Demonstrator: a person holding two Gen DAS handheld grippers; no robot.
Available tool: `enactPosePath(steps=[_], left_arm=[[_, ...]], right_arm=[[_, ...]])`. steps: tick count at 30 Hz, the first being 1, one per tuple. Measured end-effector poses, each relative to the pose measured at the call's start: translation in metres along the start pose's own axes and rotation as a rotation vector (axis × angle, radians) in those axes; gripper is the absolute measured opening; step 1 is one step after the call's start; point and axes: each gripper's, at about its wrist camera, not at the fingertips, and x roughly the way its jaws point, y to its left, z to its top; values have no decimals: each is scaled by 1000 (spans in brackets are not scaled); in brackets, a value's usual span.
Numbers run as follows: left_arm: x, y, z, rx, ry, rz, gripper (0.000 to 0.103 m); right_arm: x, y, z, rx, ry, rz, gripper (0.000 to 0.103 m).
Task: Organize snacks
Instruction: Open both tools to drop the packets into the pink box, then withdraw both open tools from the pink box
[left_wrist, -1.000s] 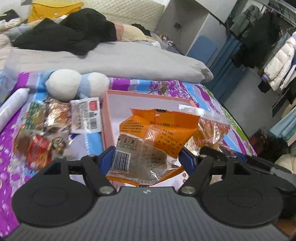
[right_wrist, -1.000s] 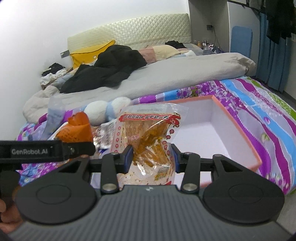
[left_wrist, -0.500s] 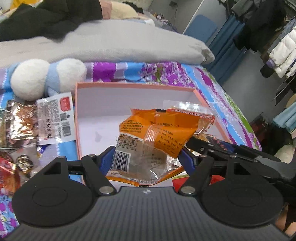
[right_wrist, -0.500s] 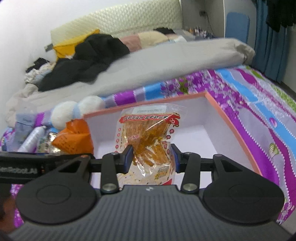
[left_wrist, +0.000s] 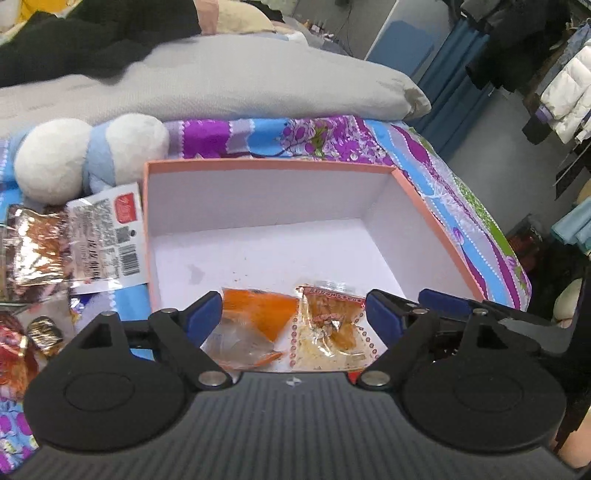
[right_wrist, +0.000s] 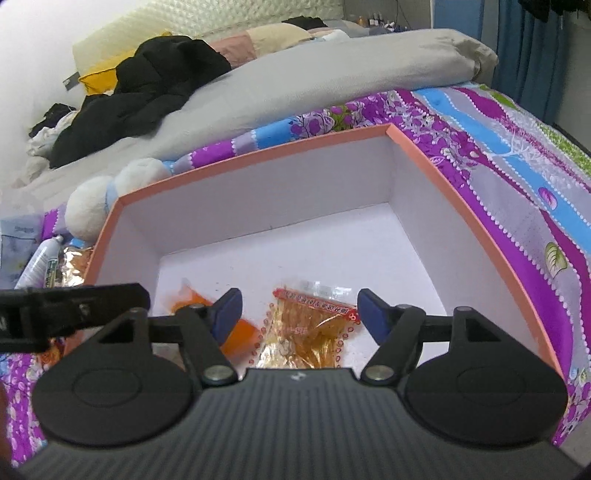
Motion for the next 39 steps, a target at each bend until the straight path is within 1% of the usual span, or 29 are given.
enactPosePath(steps=[2, 7, 14, 19, 23, 27, 33, 36, 39], left_arm=[[-15, -2, -2, 6, -21, -2, 88], [-61, -8, -12, 12, -79, 2, 88], [-128, -13, -42, 16, -137, -1, 88], [-172, -18, -72, 32, -178, 4, 88], [-201, -21, -100, 42, -201, 29, 88], [-227, -19, -125, 37, -222, 33, 88], [-264, -7, -161, 15, -245, 45, 88], [-280, 0, -179, 12, -255, 67, 88], [-292, 9, -195, -7, -268, 98, 88]], right_arm=[[-8, 3, 0, -2, -12, 6, 71], [-45, 14, -7, -11, -55, 30, 71], [-102, 34, -27, -26, -110, 58, 71], [-140, 45, -46, -43, -146, 73, 71], [-168, 53, -63, -46, -168, 87, 71], [-194, 62, -80, -50, -195, 98, 71], [-221, 77, -103, -56, -216, 120, 71], [-233, 86, -118, -62, -230, 127, 71], [-241, 95, -134, -86, -219, 159, 71]])
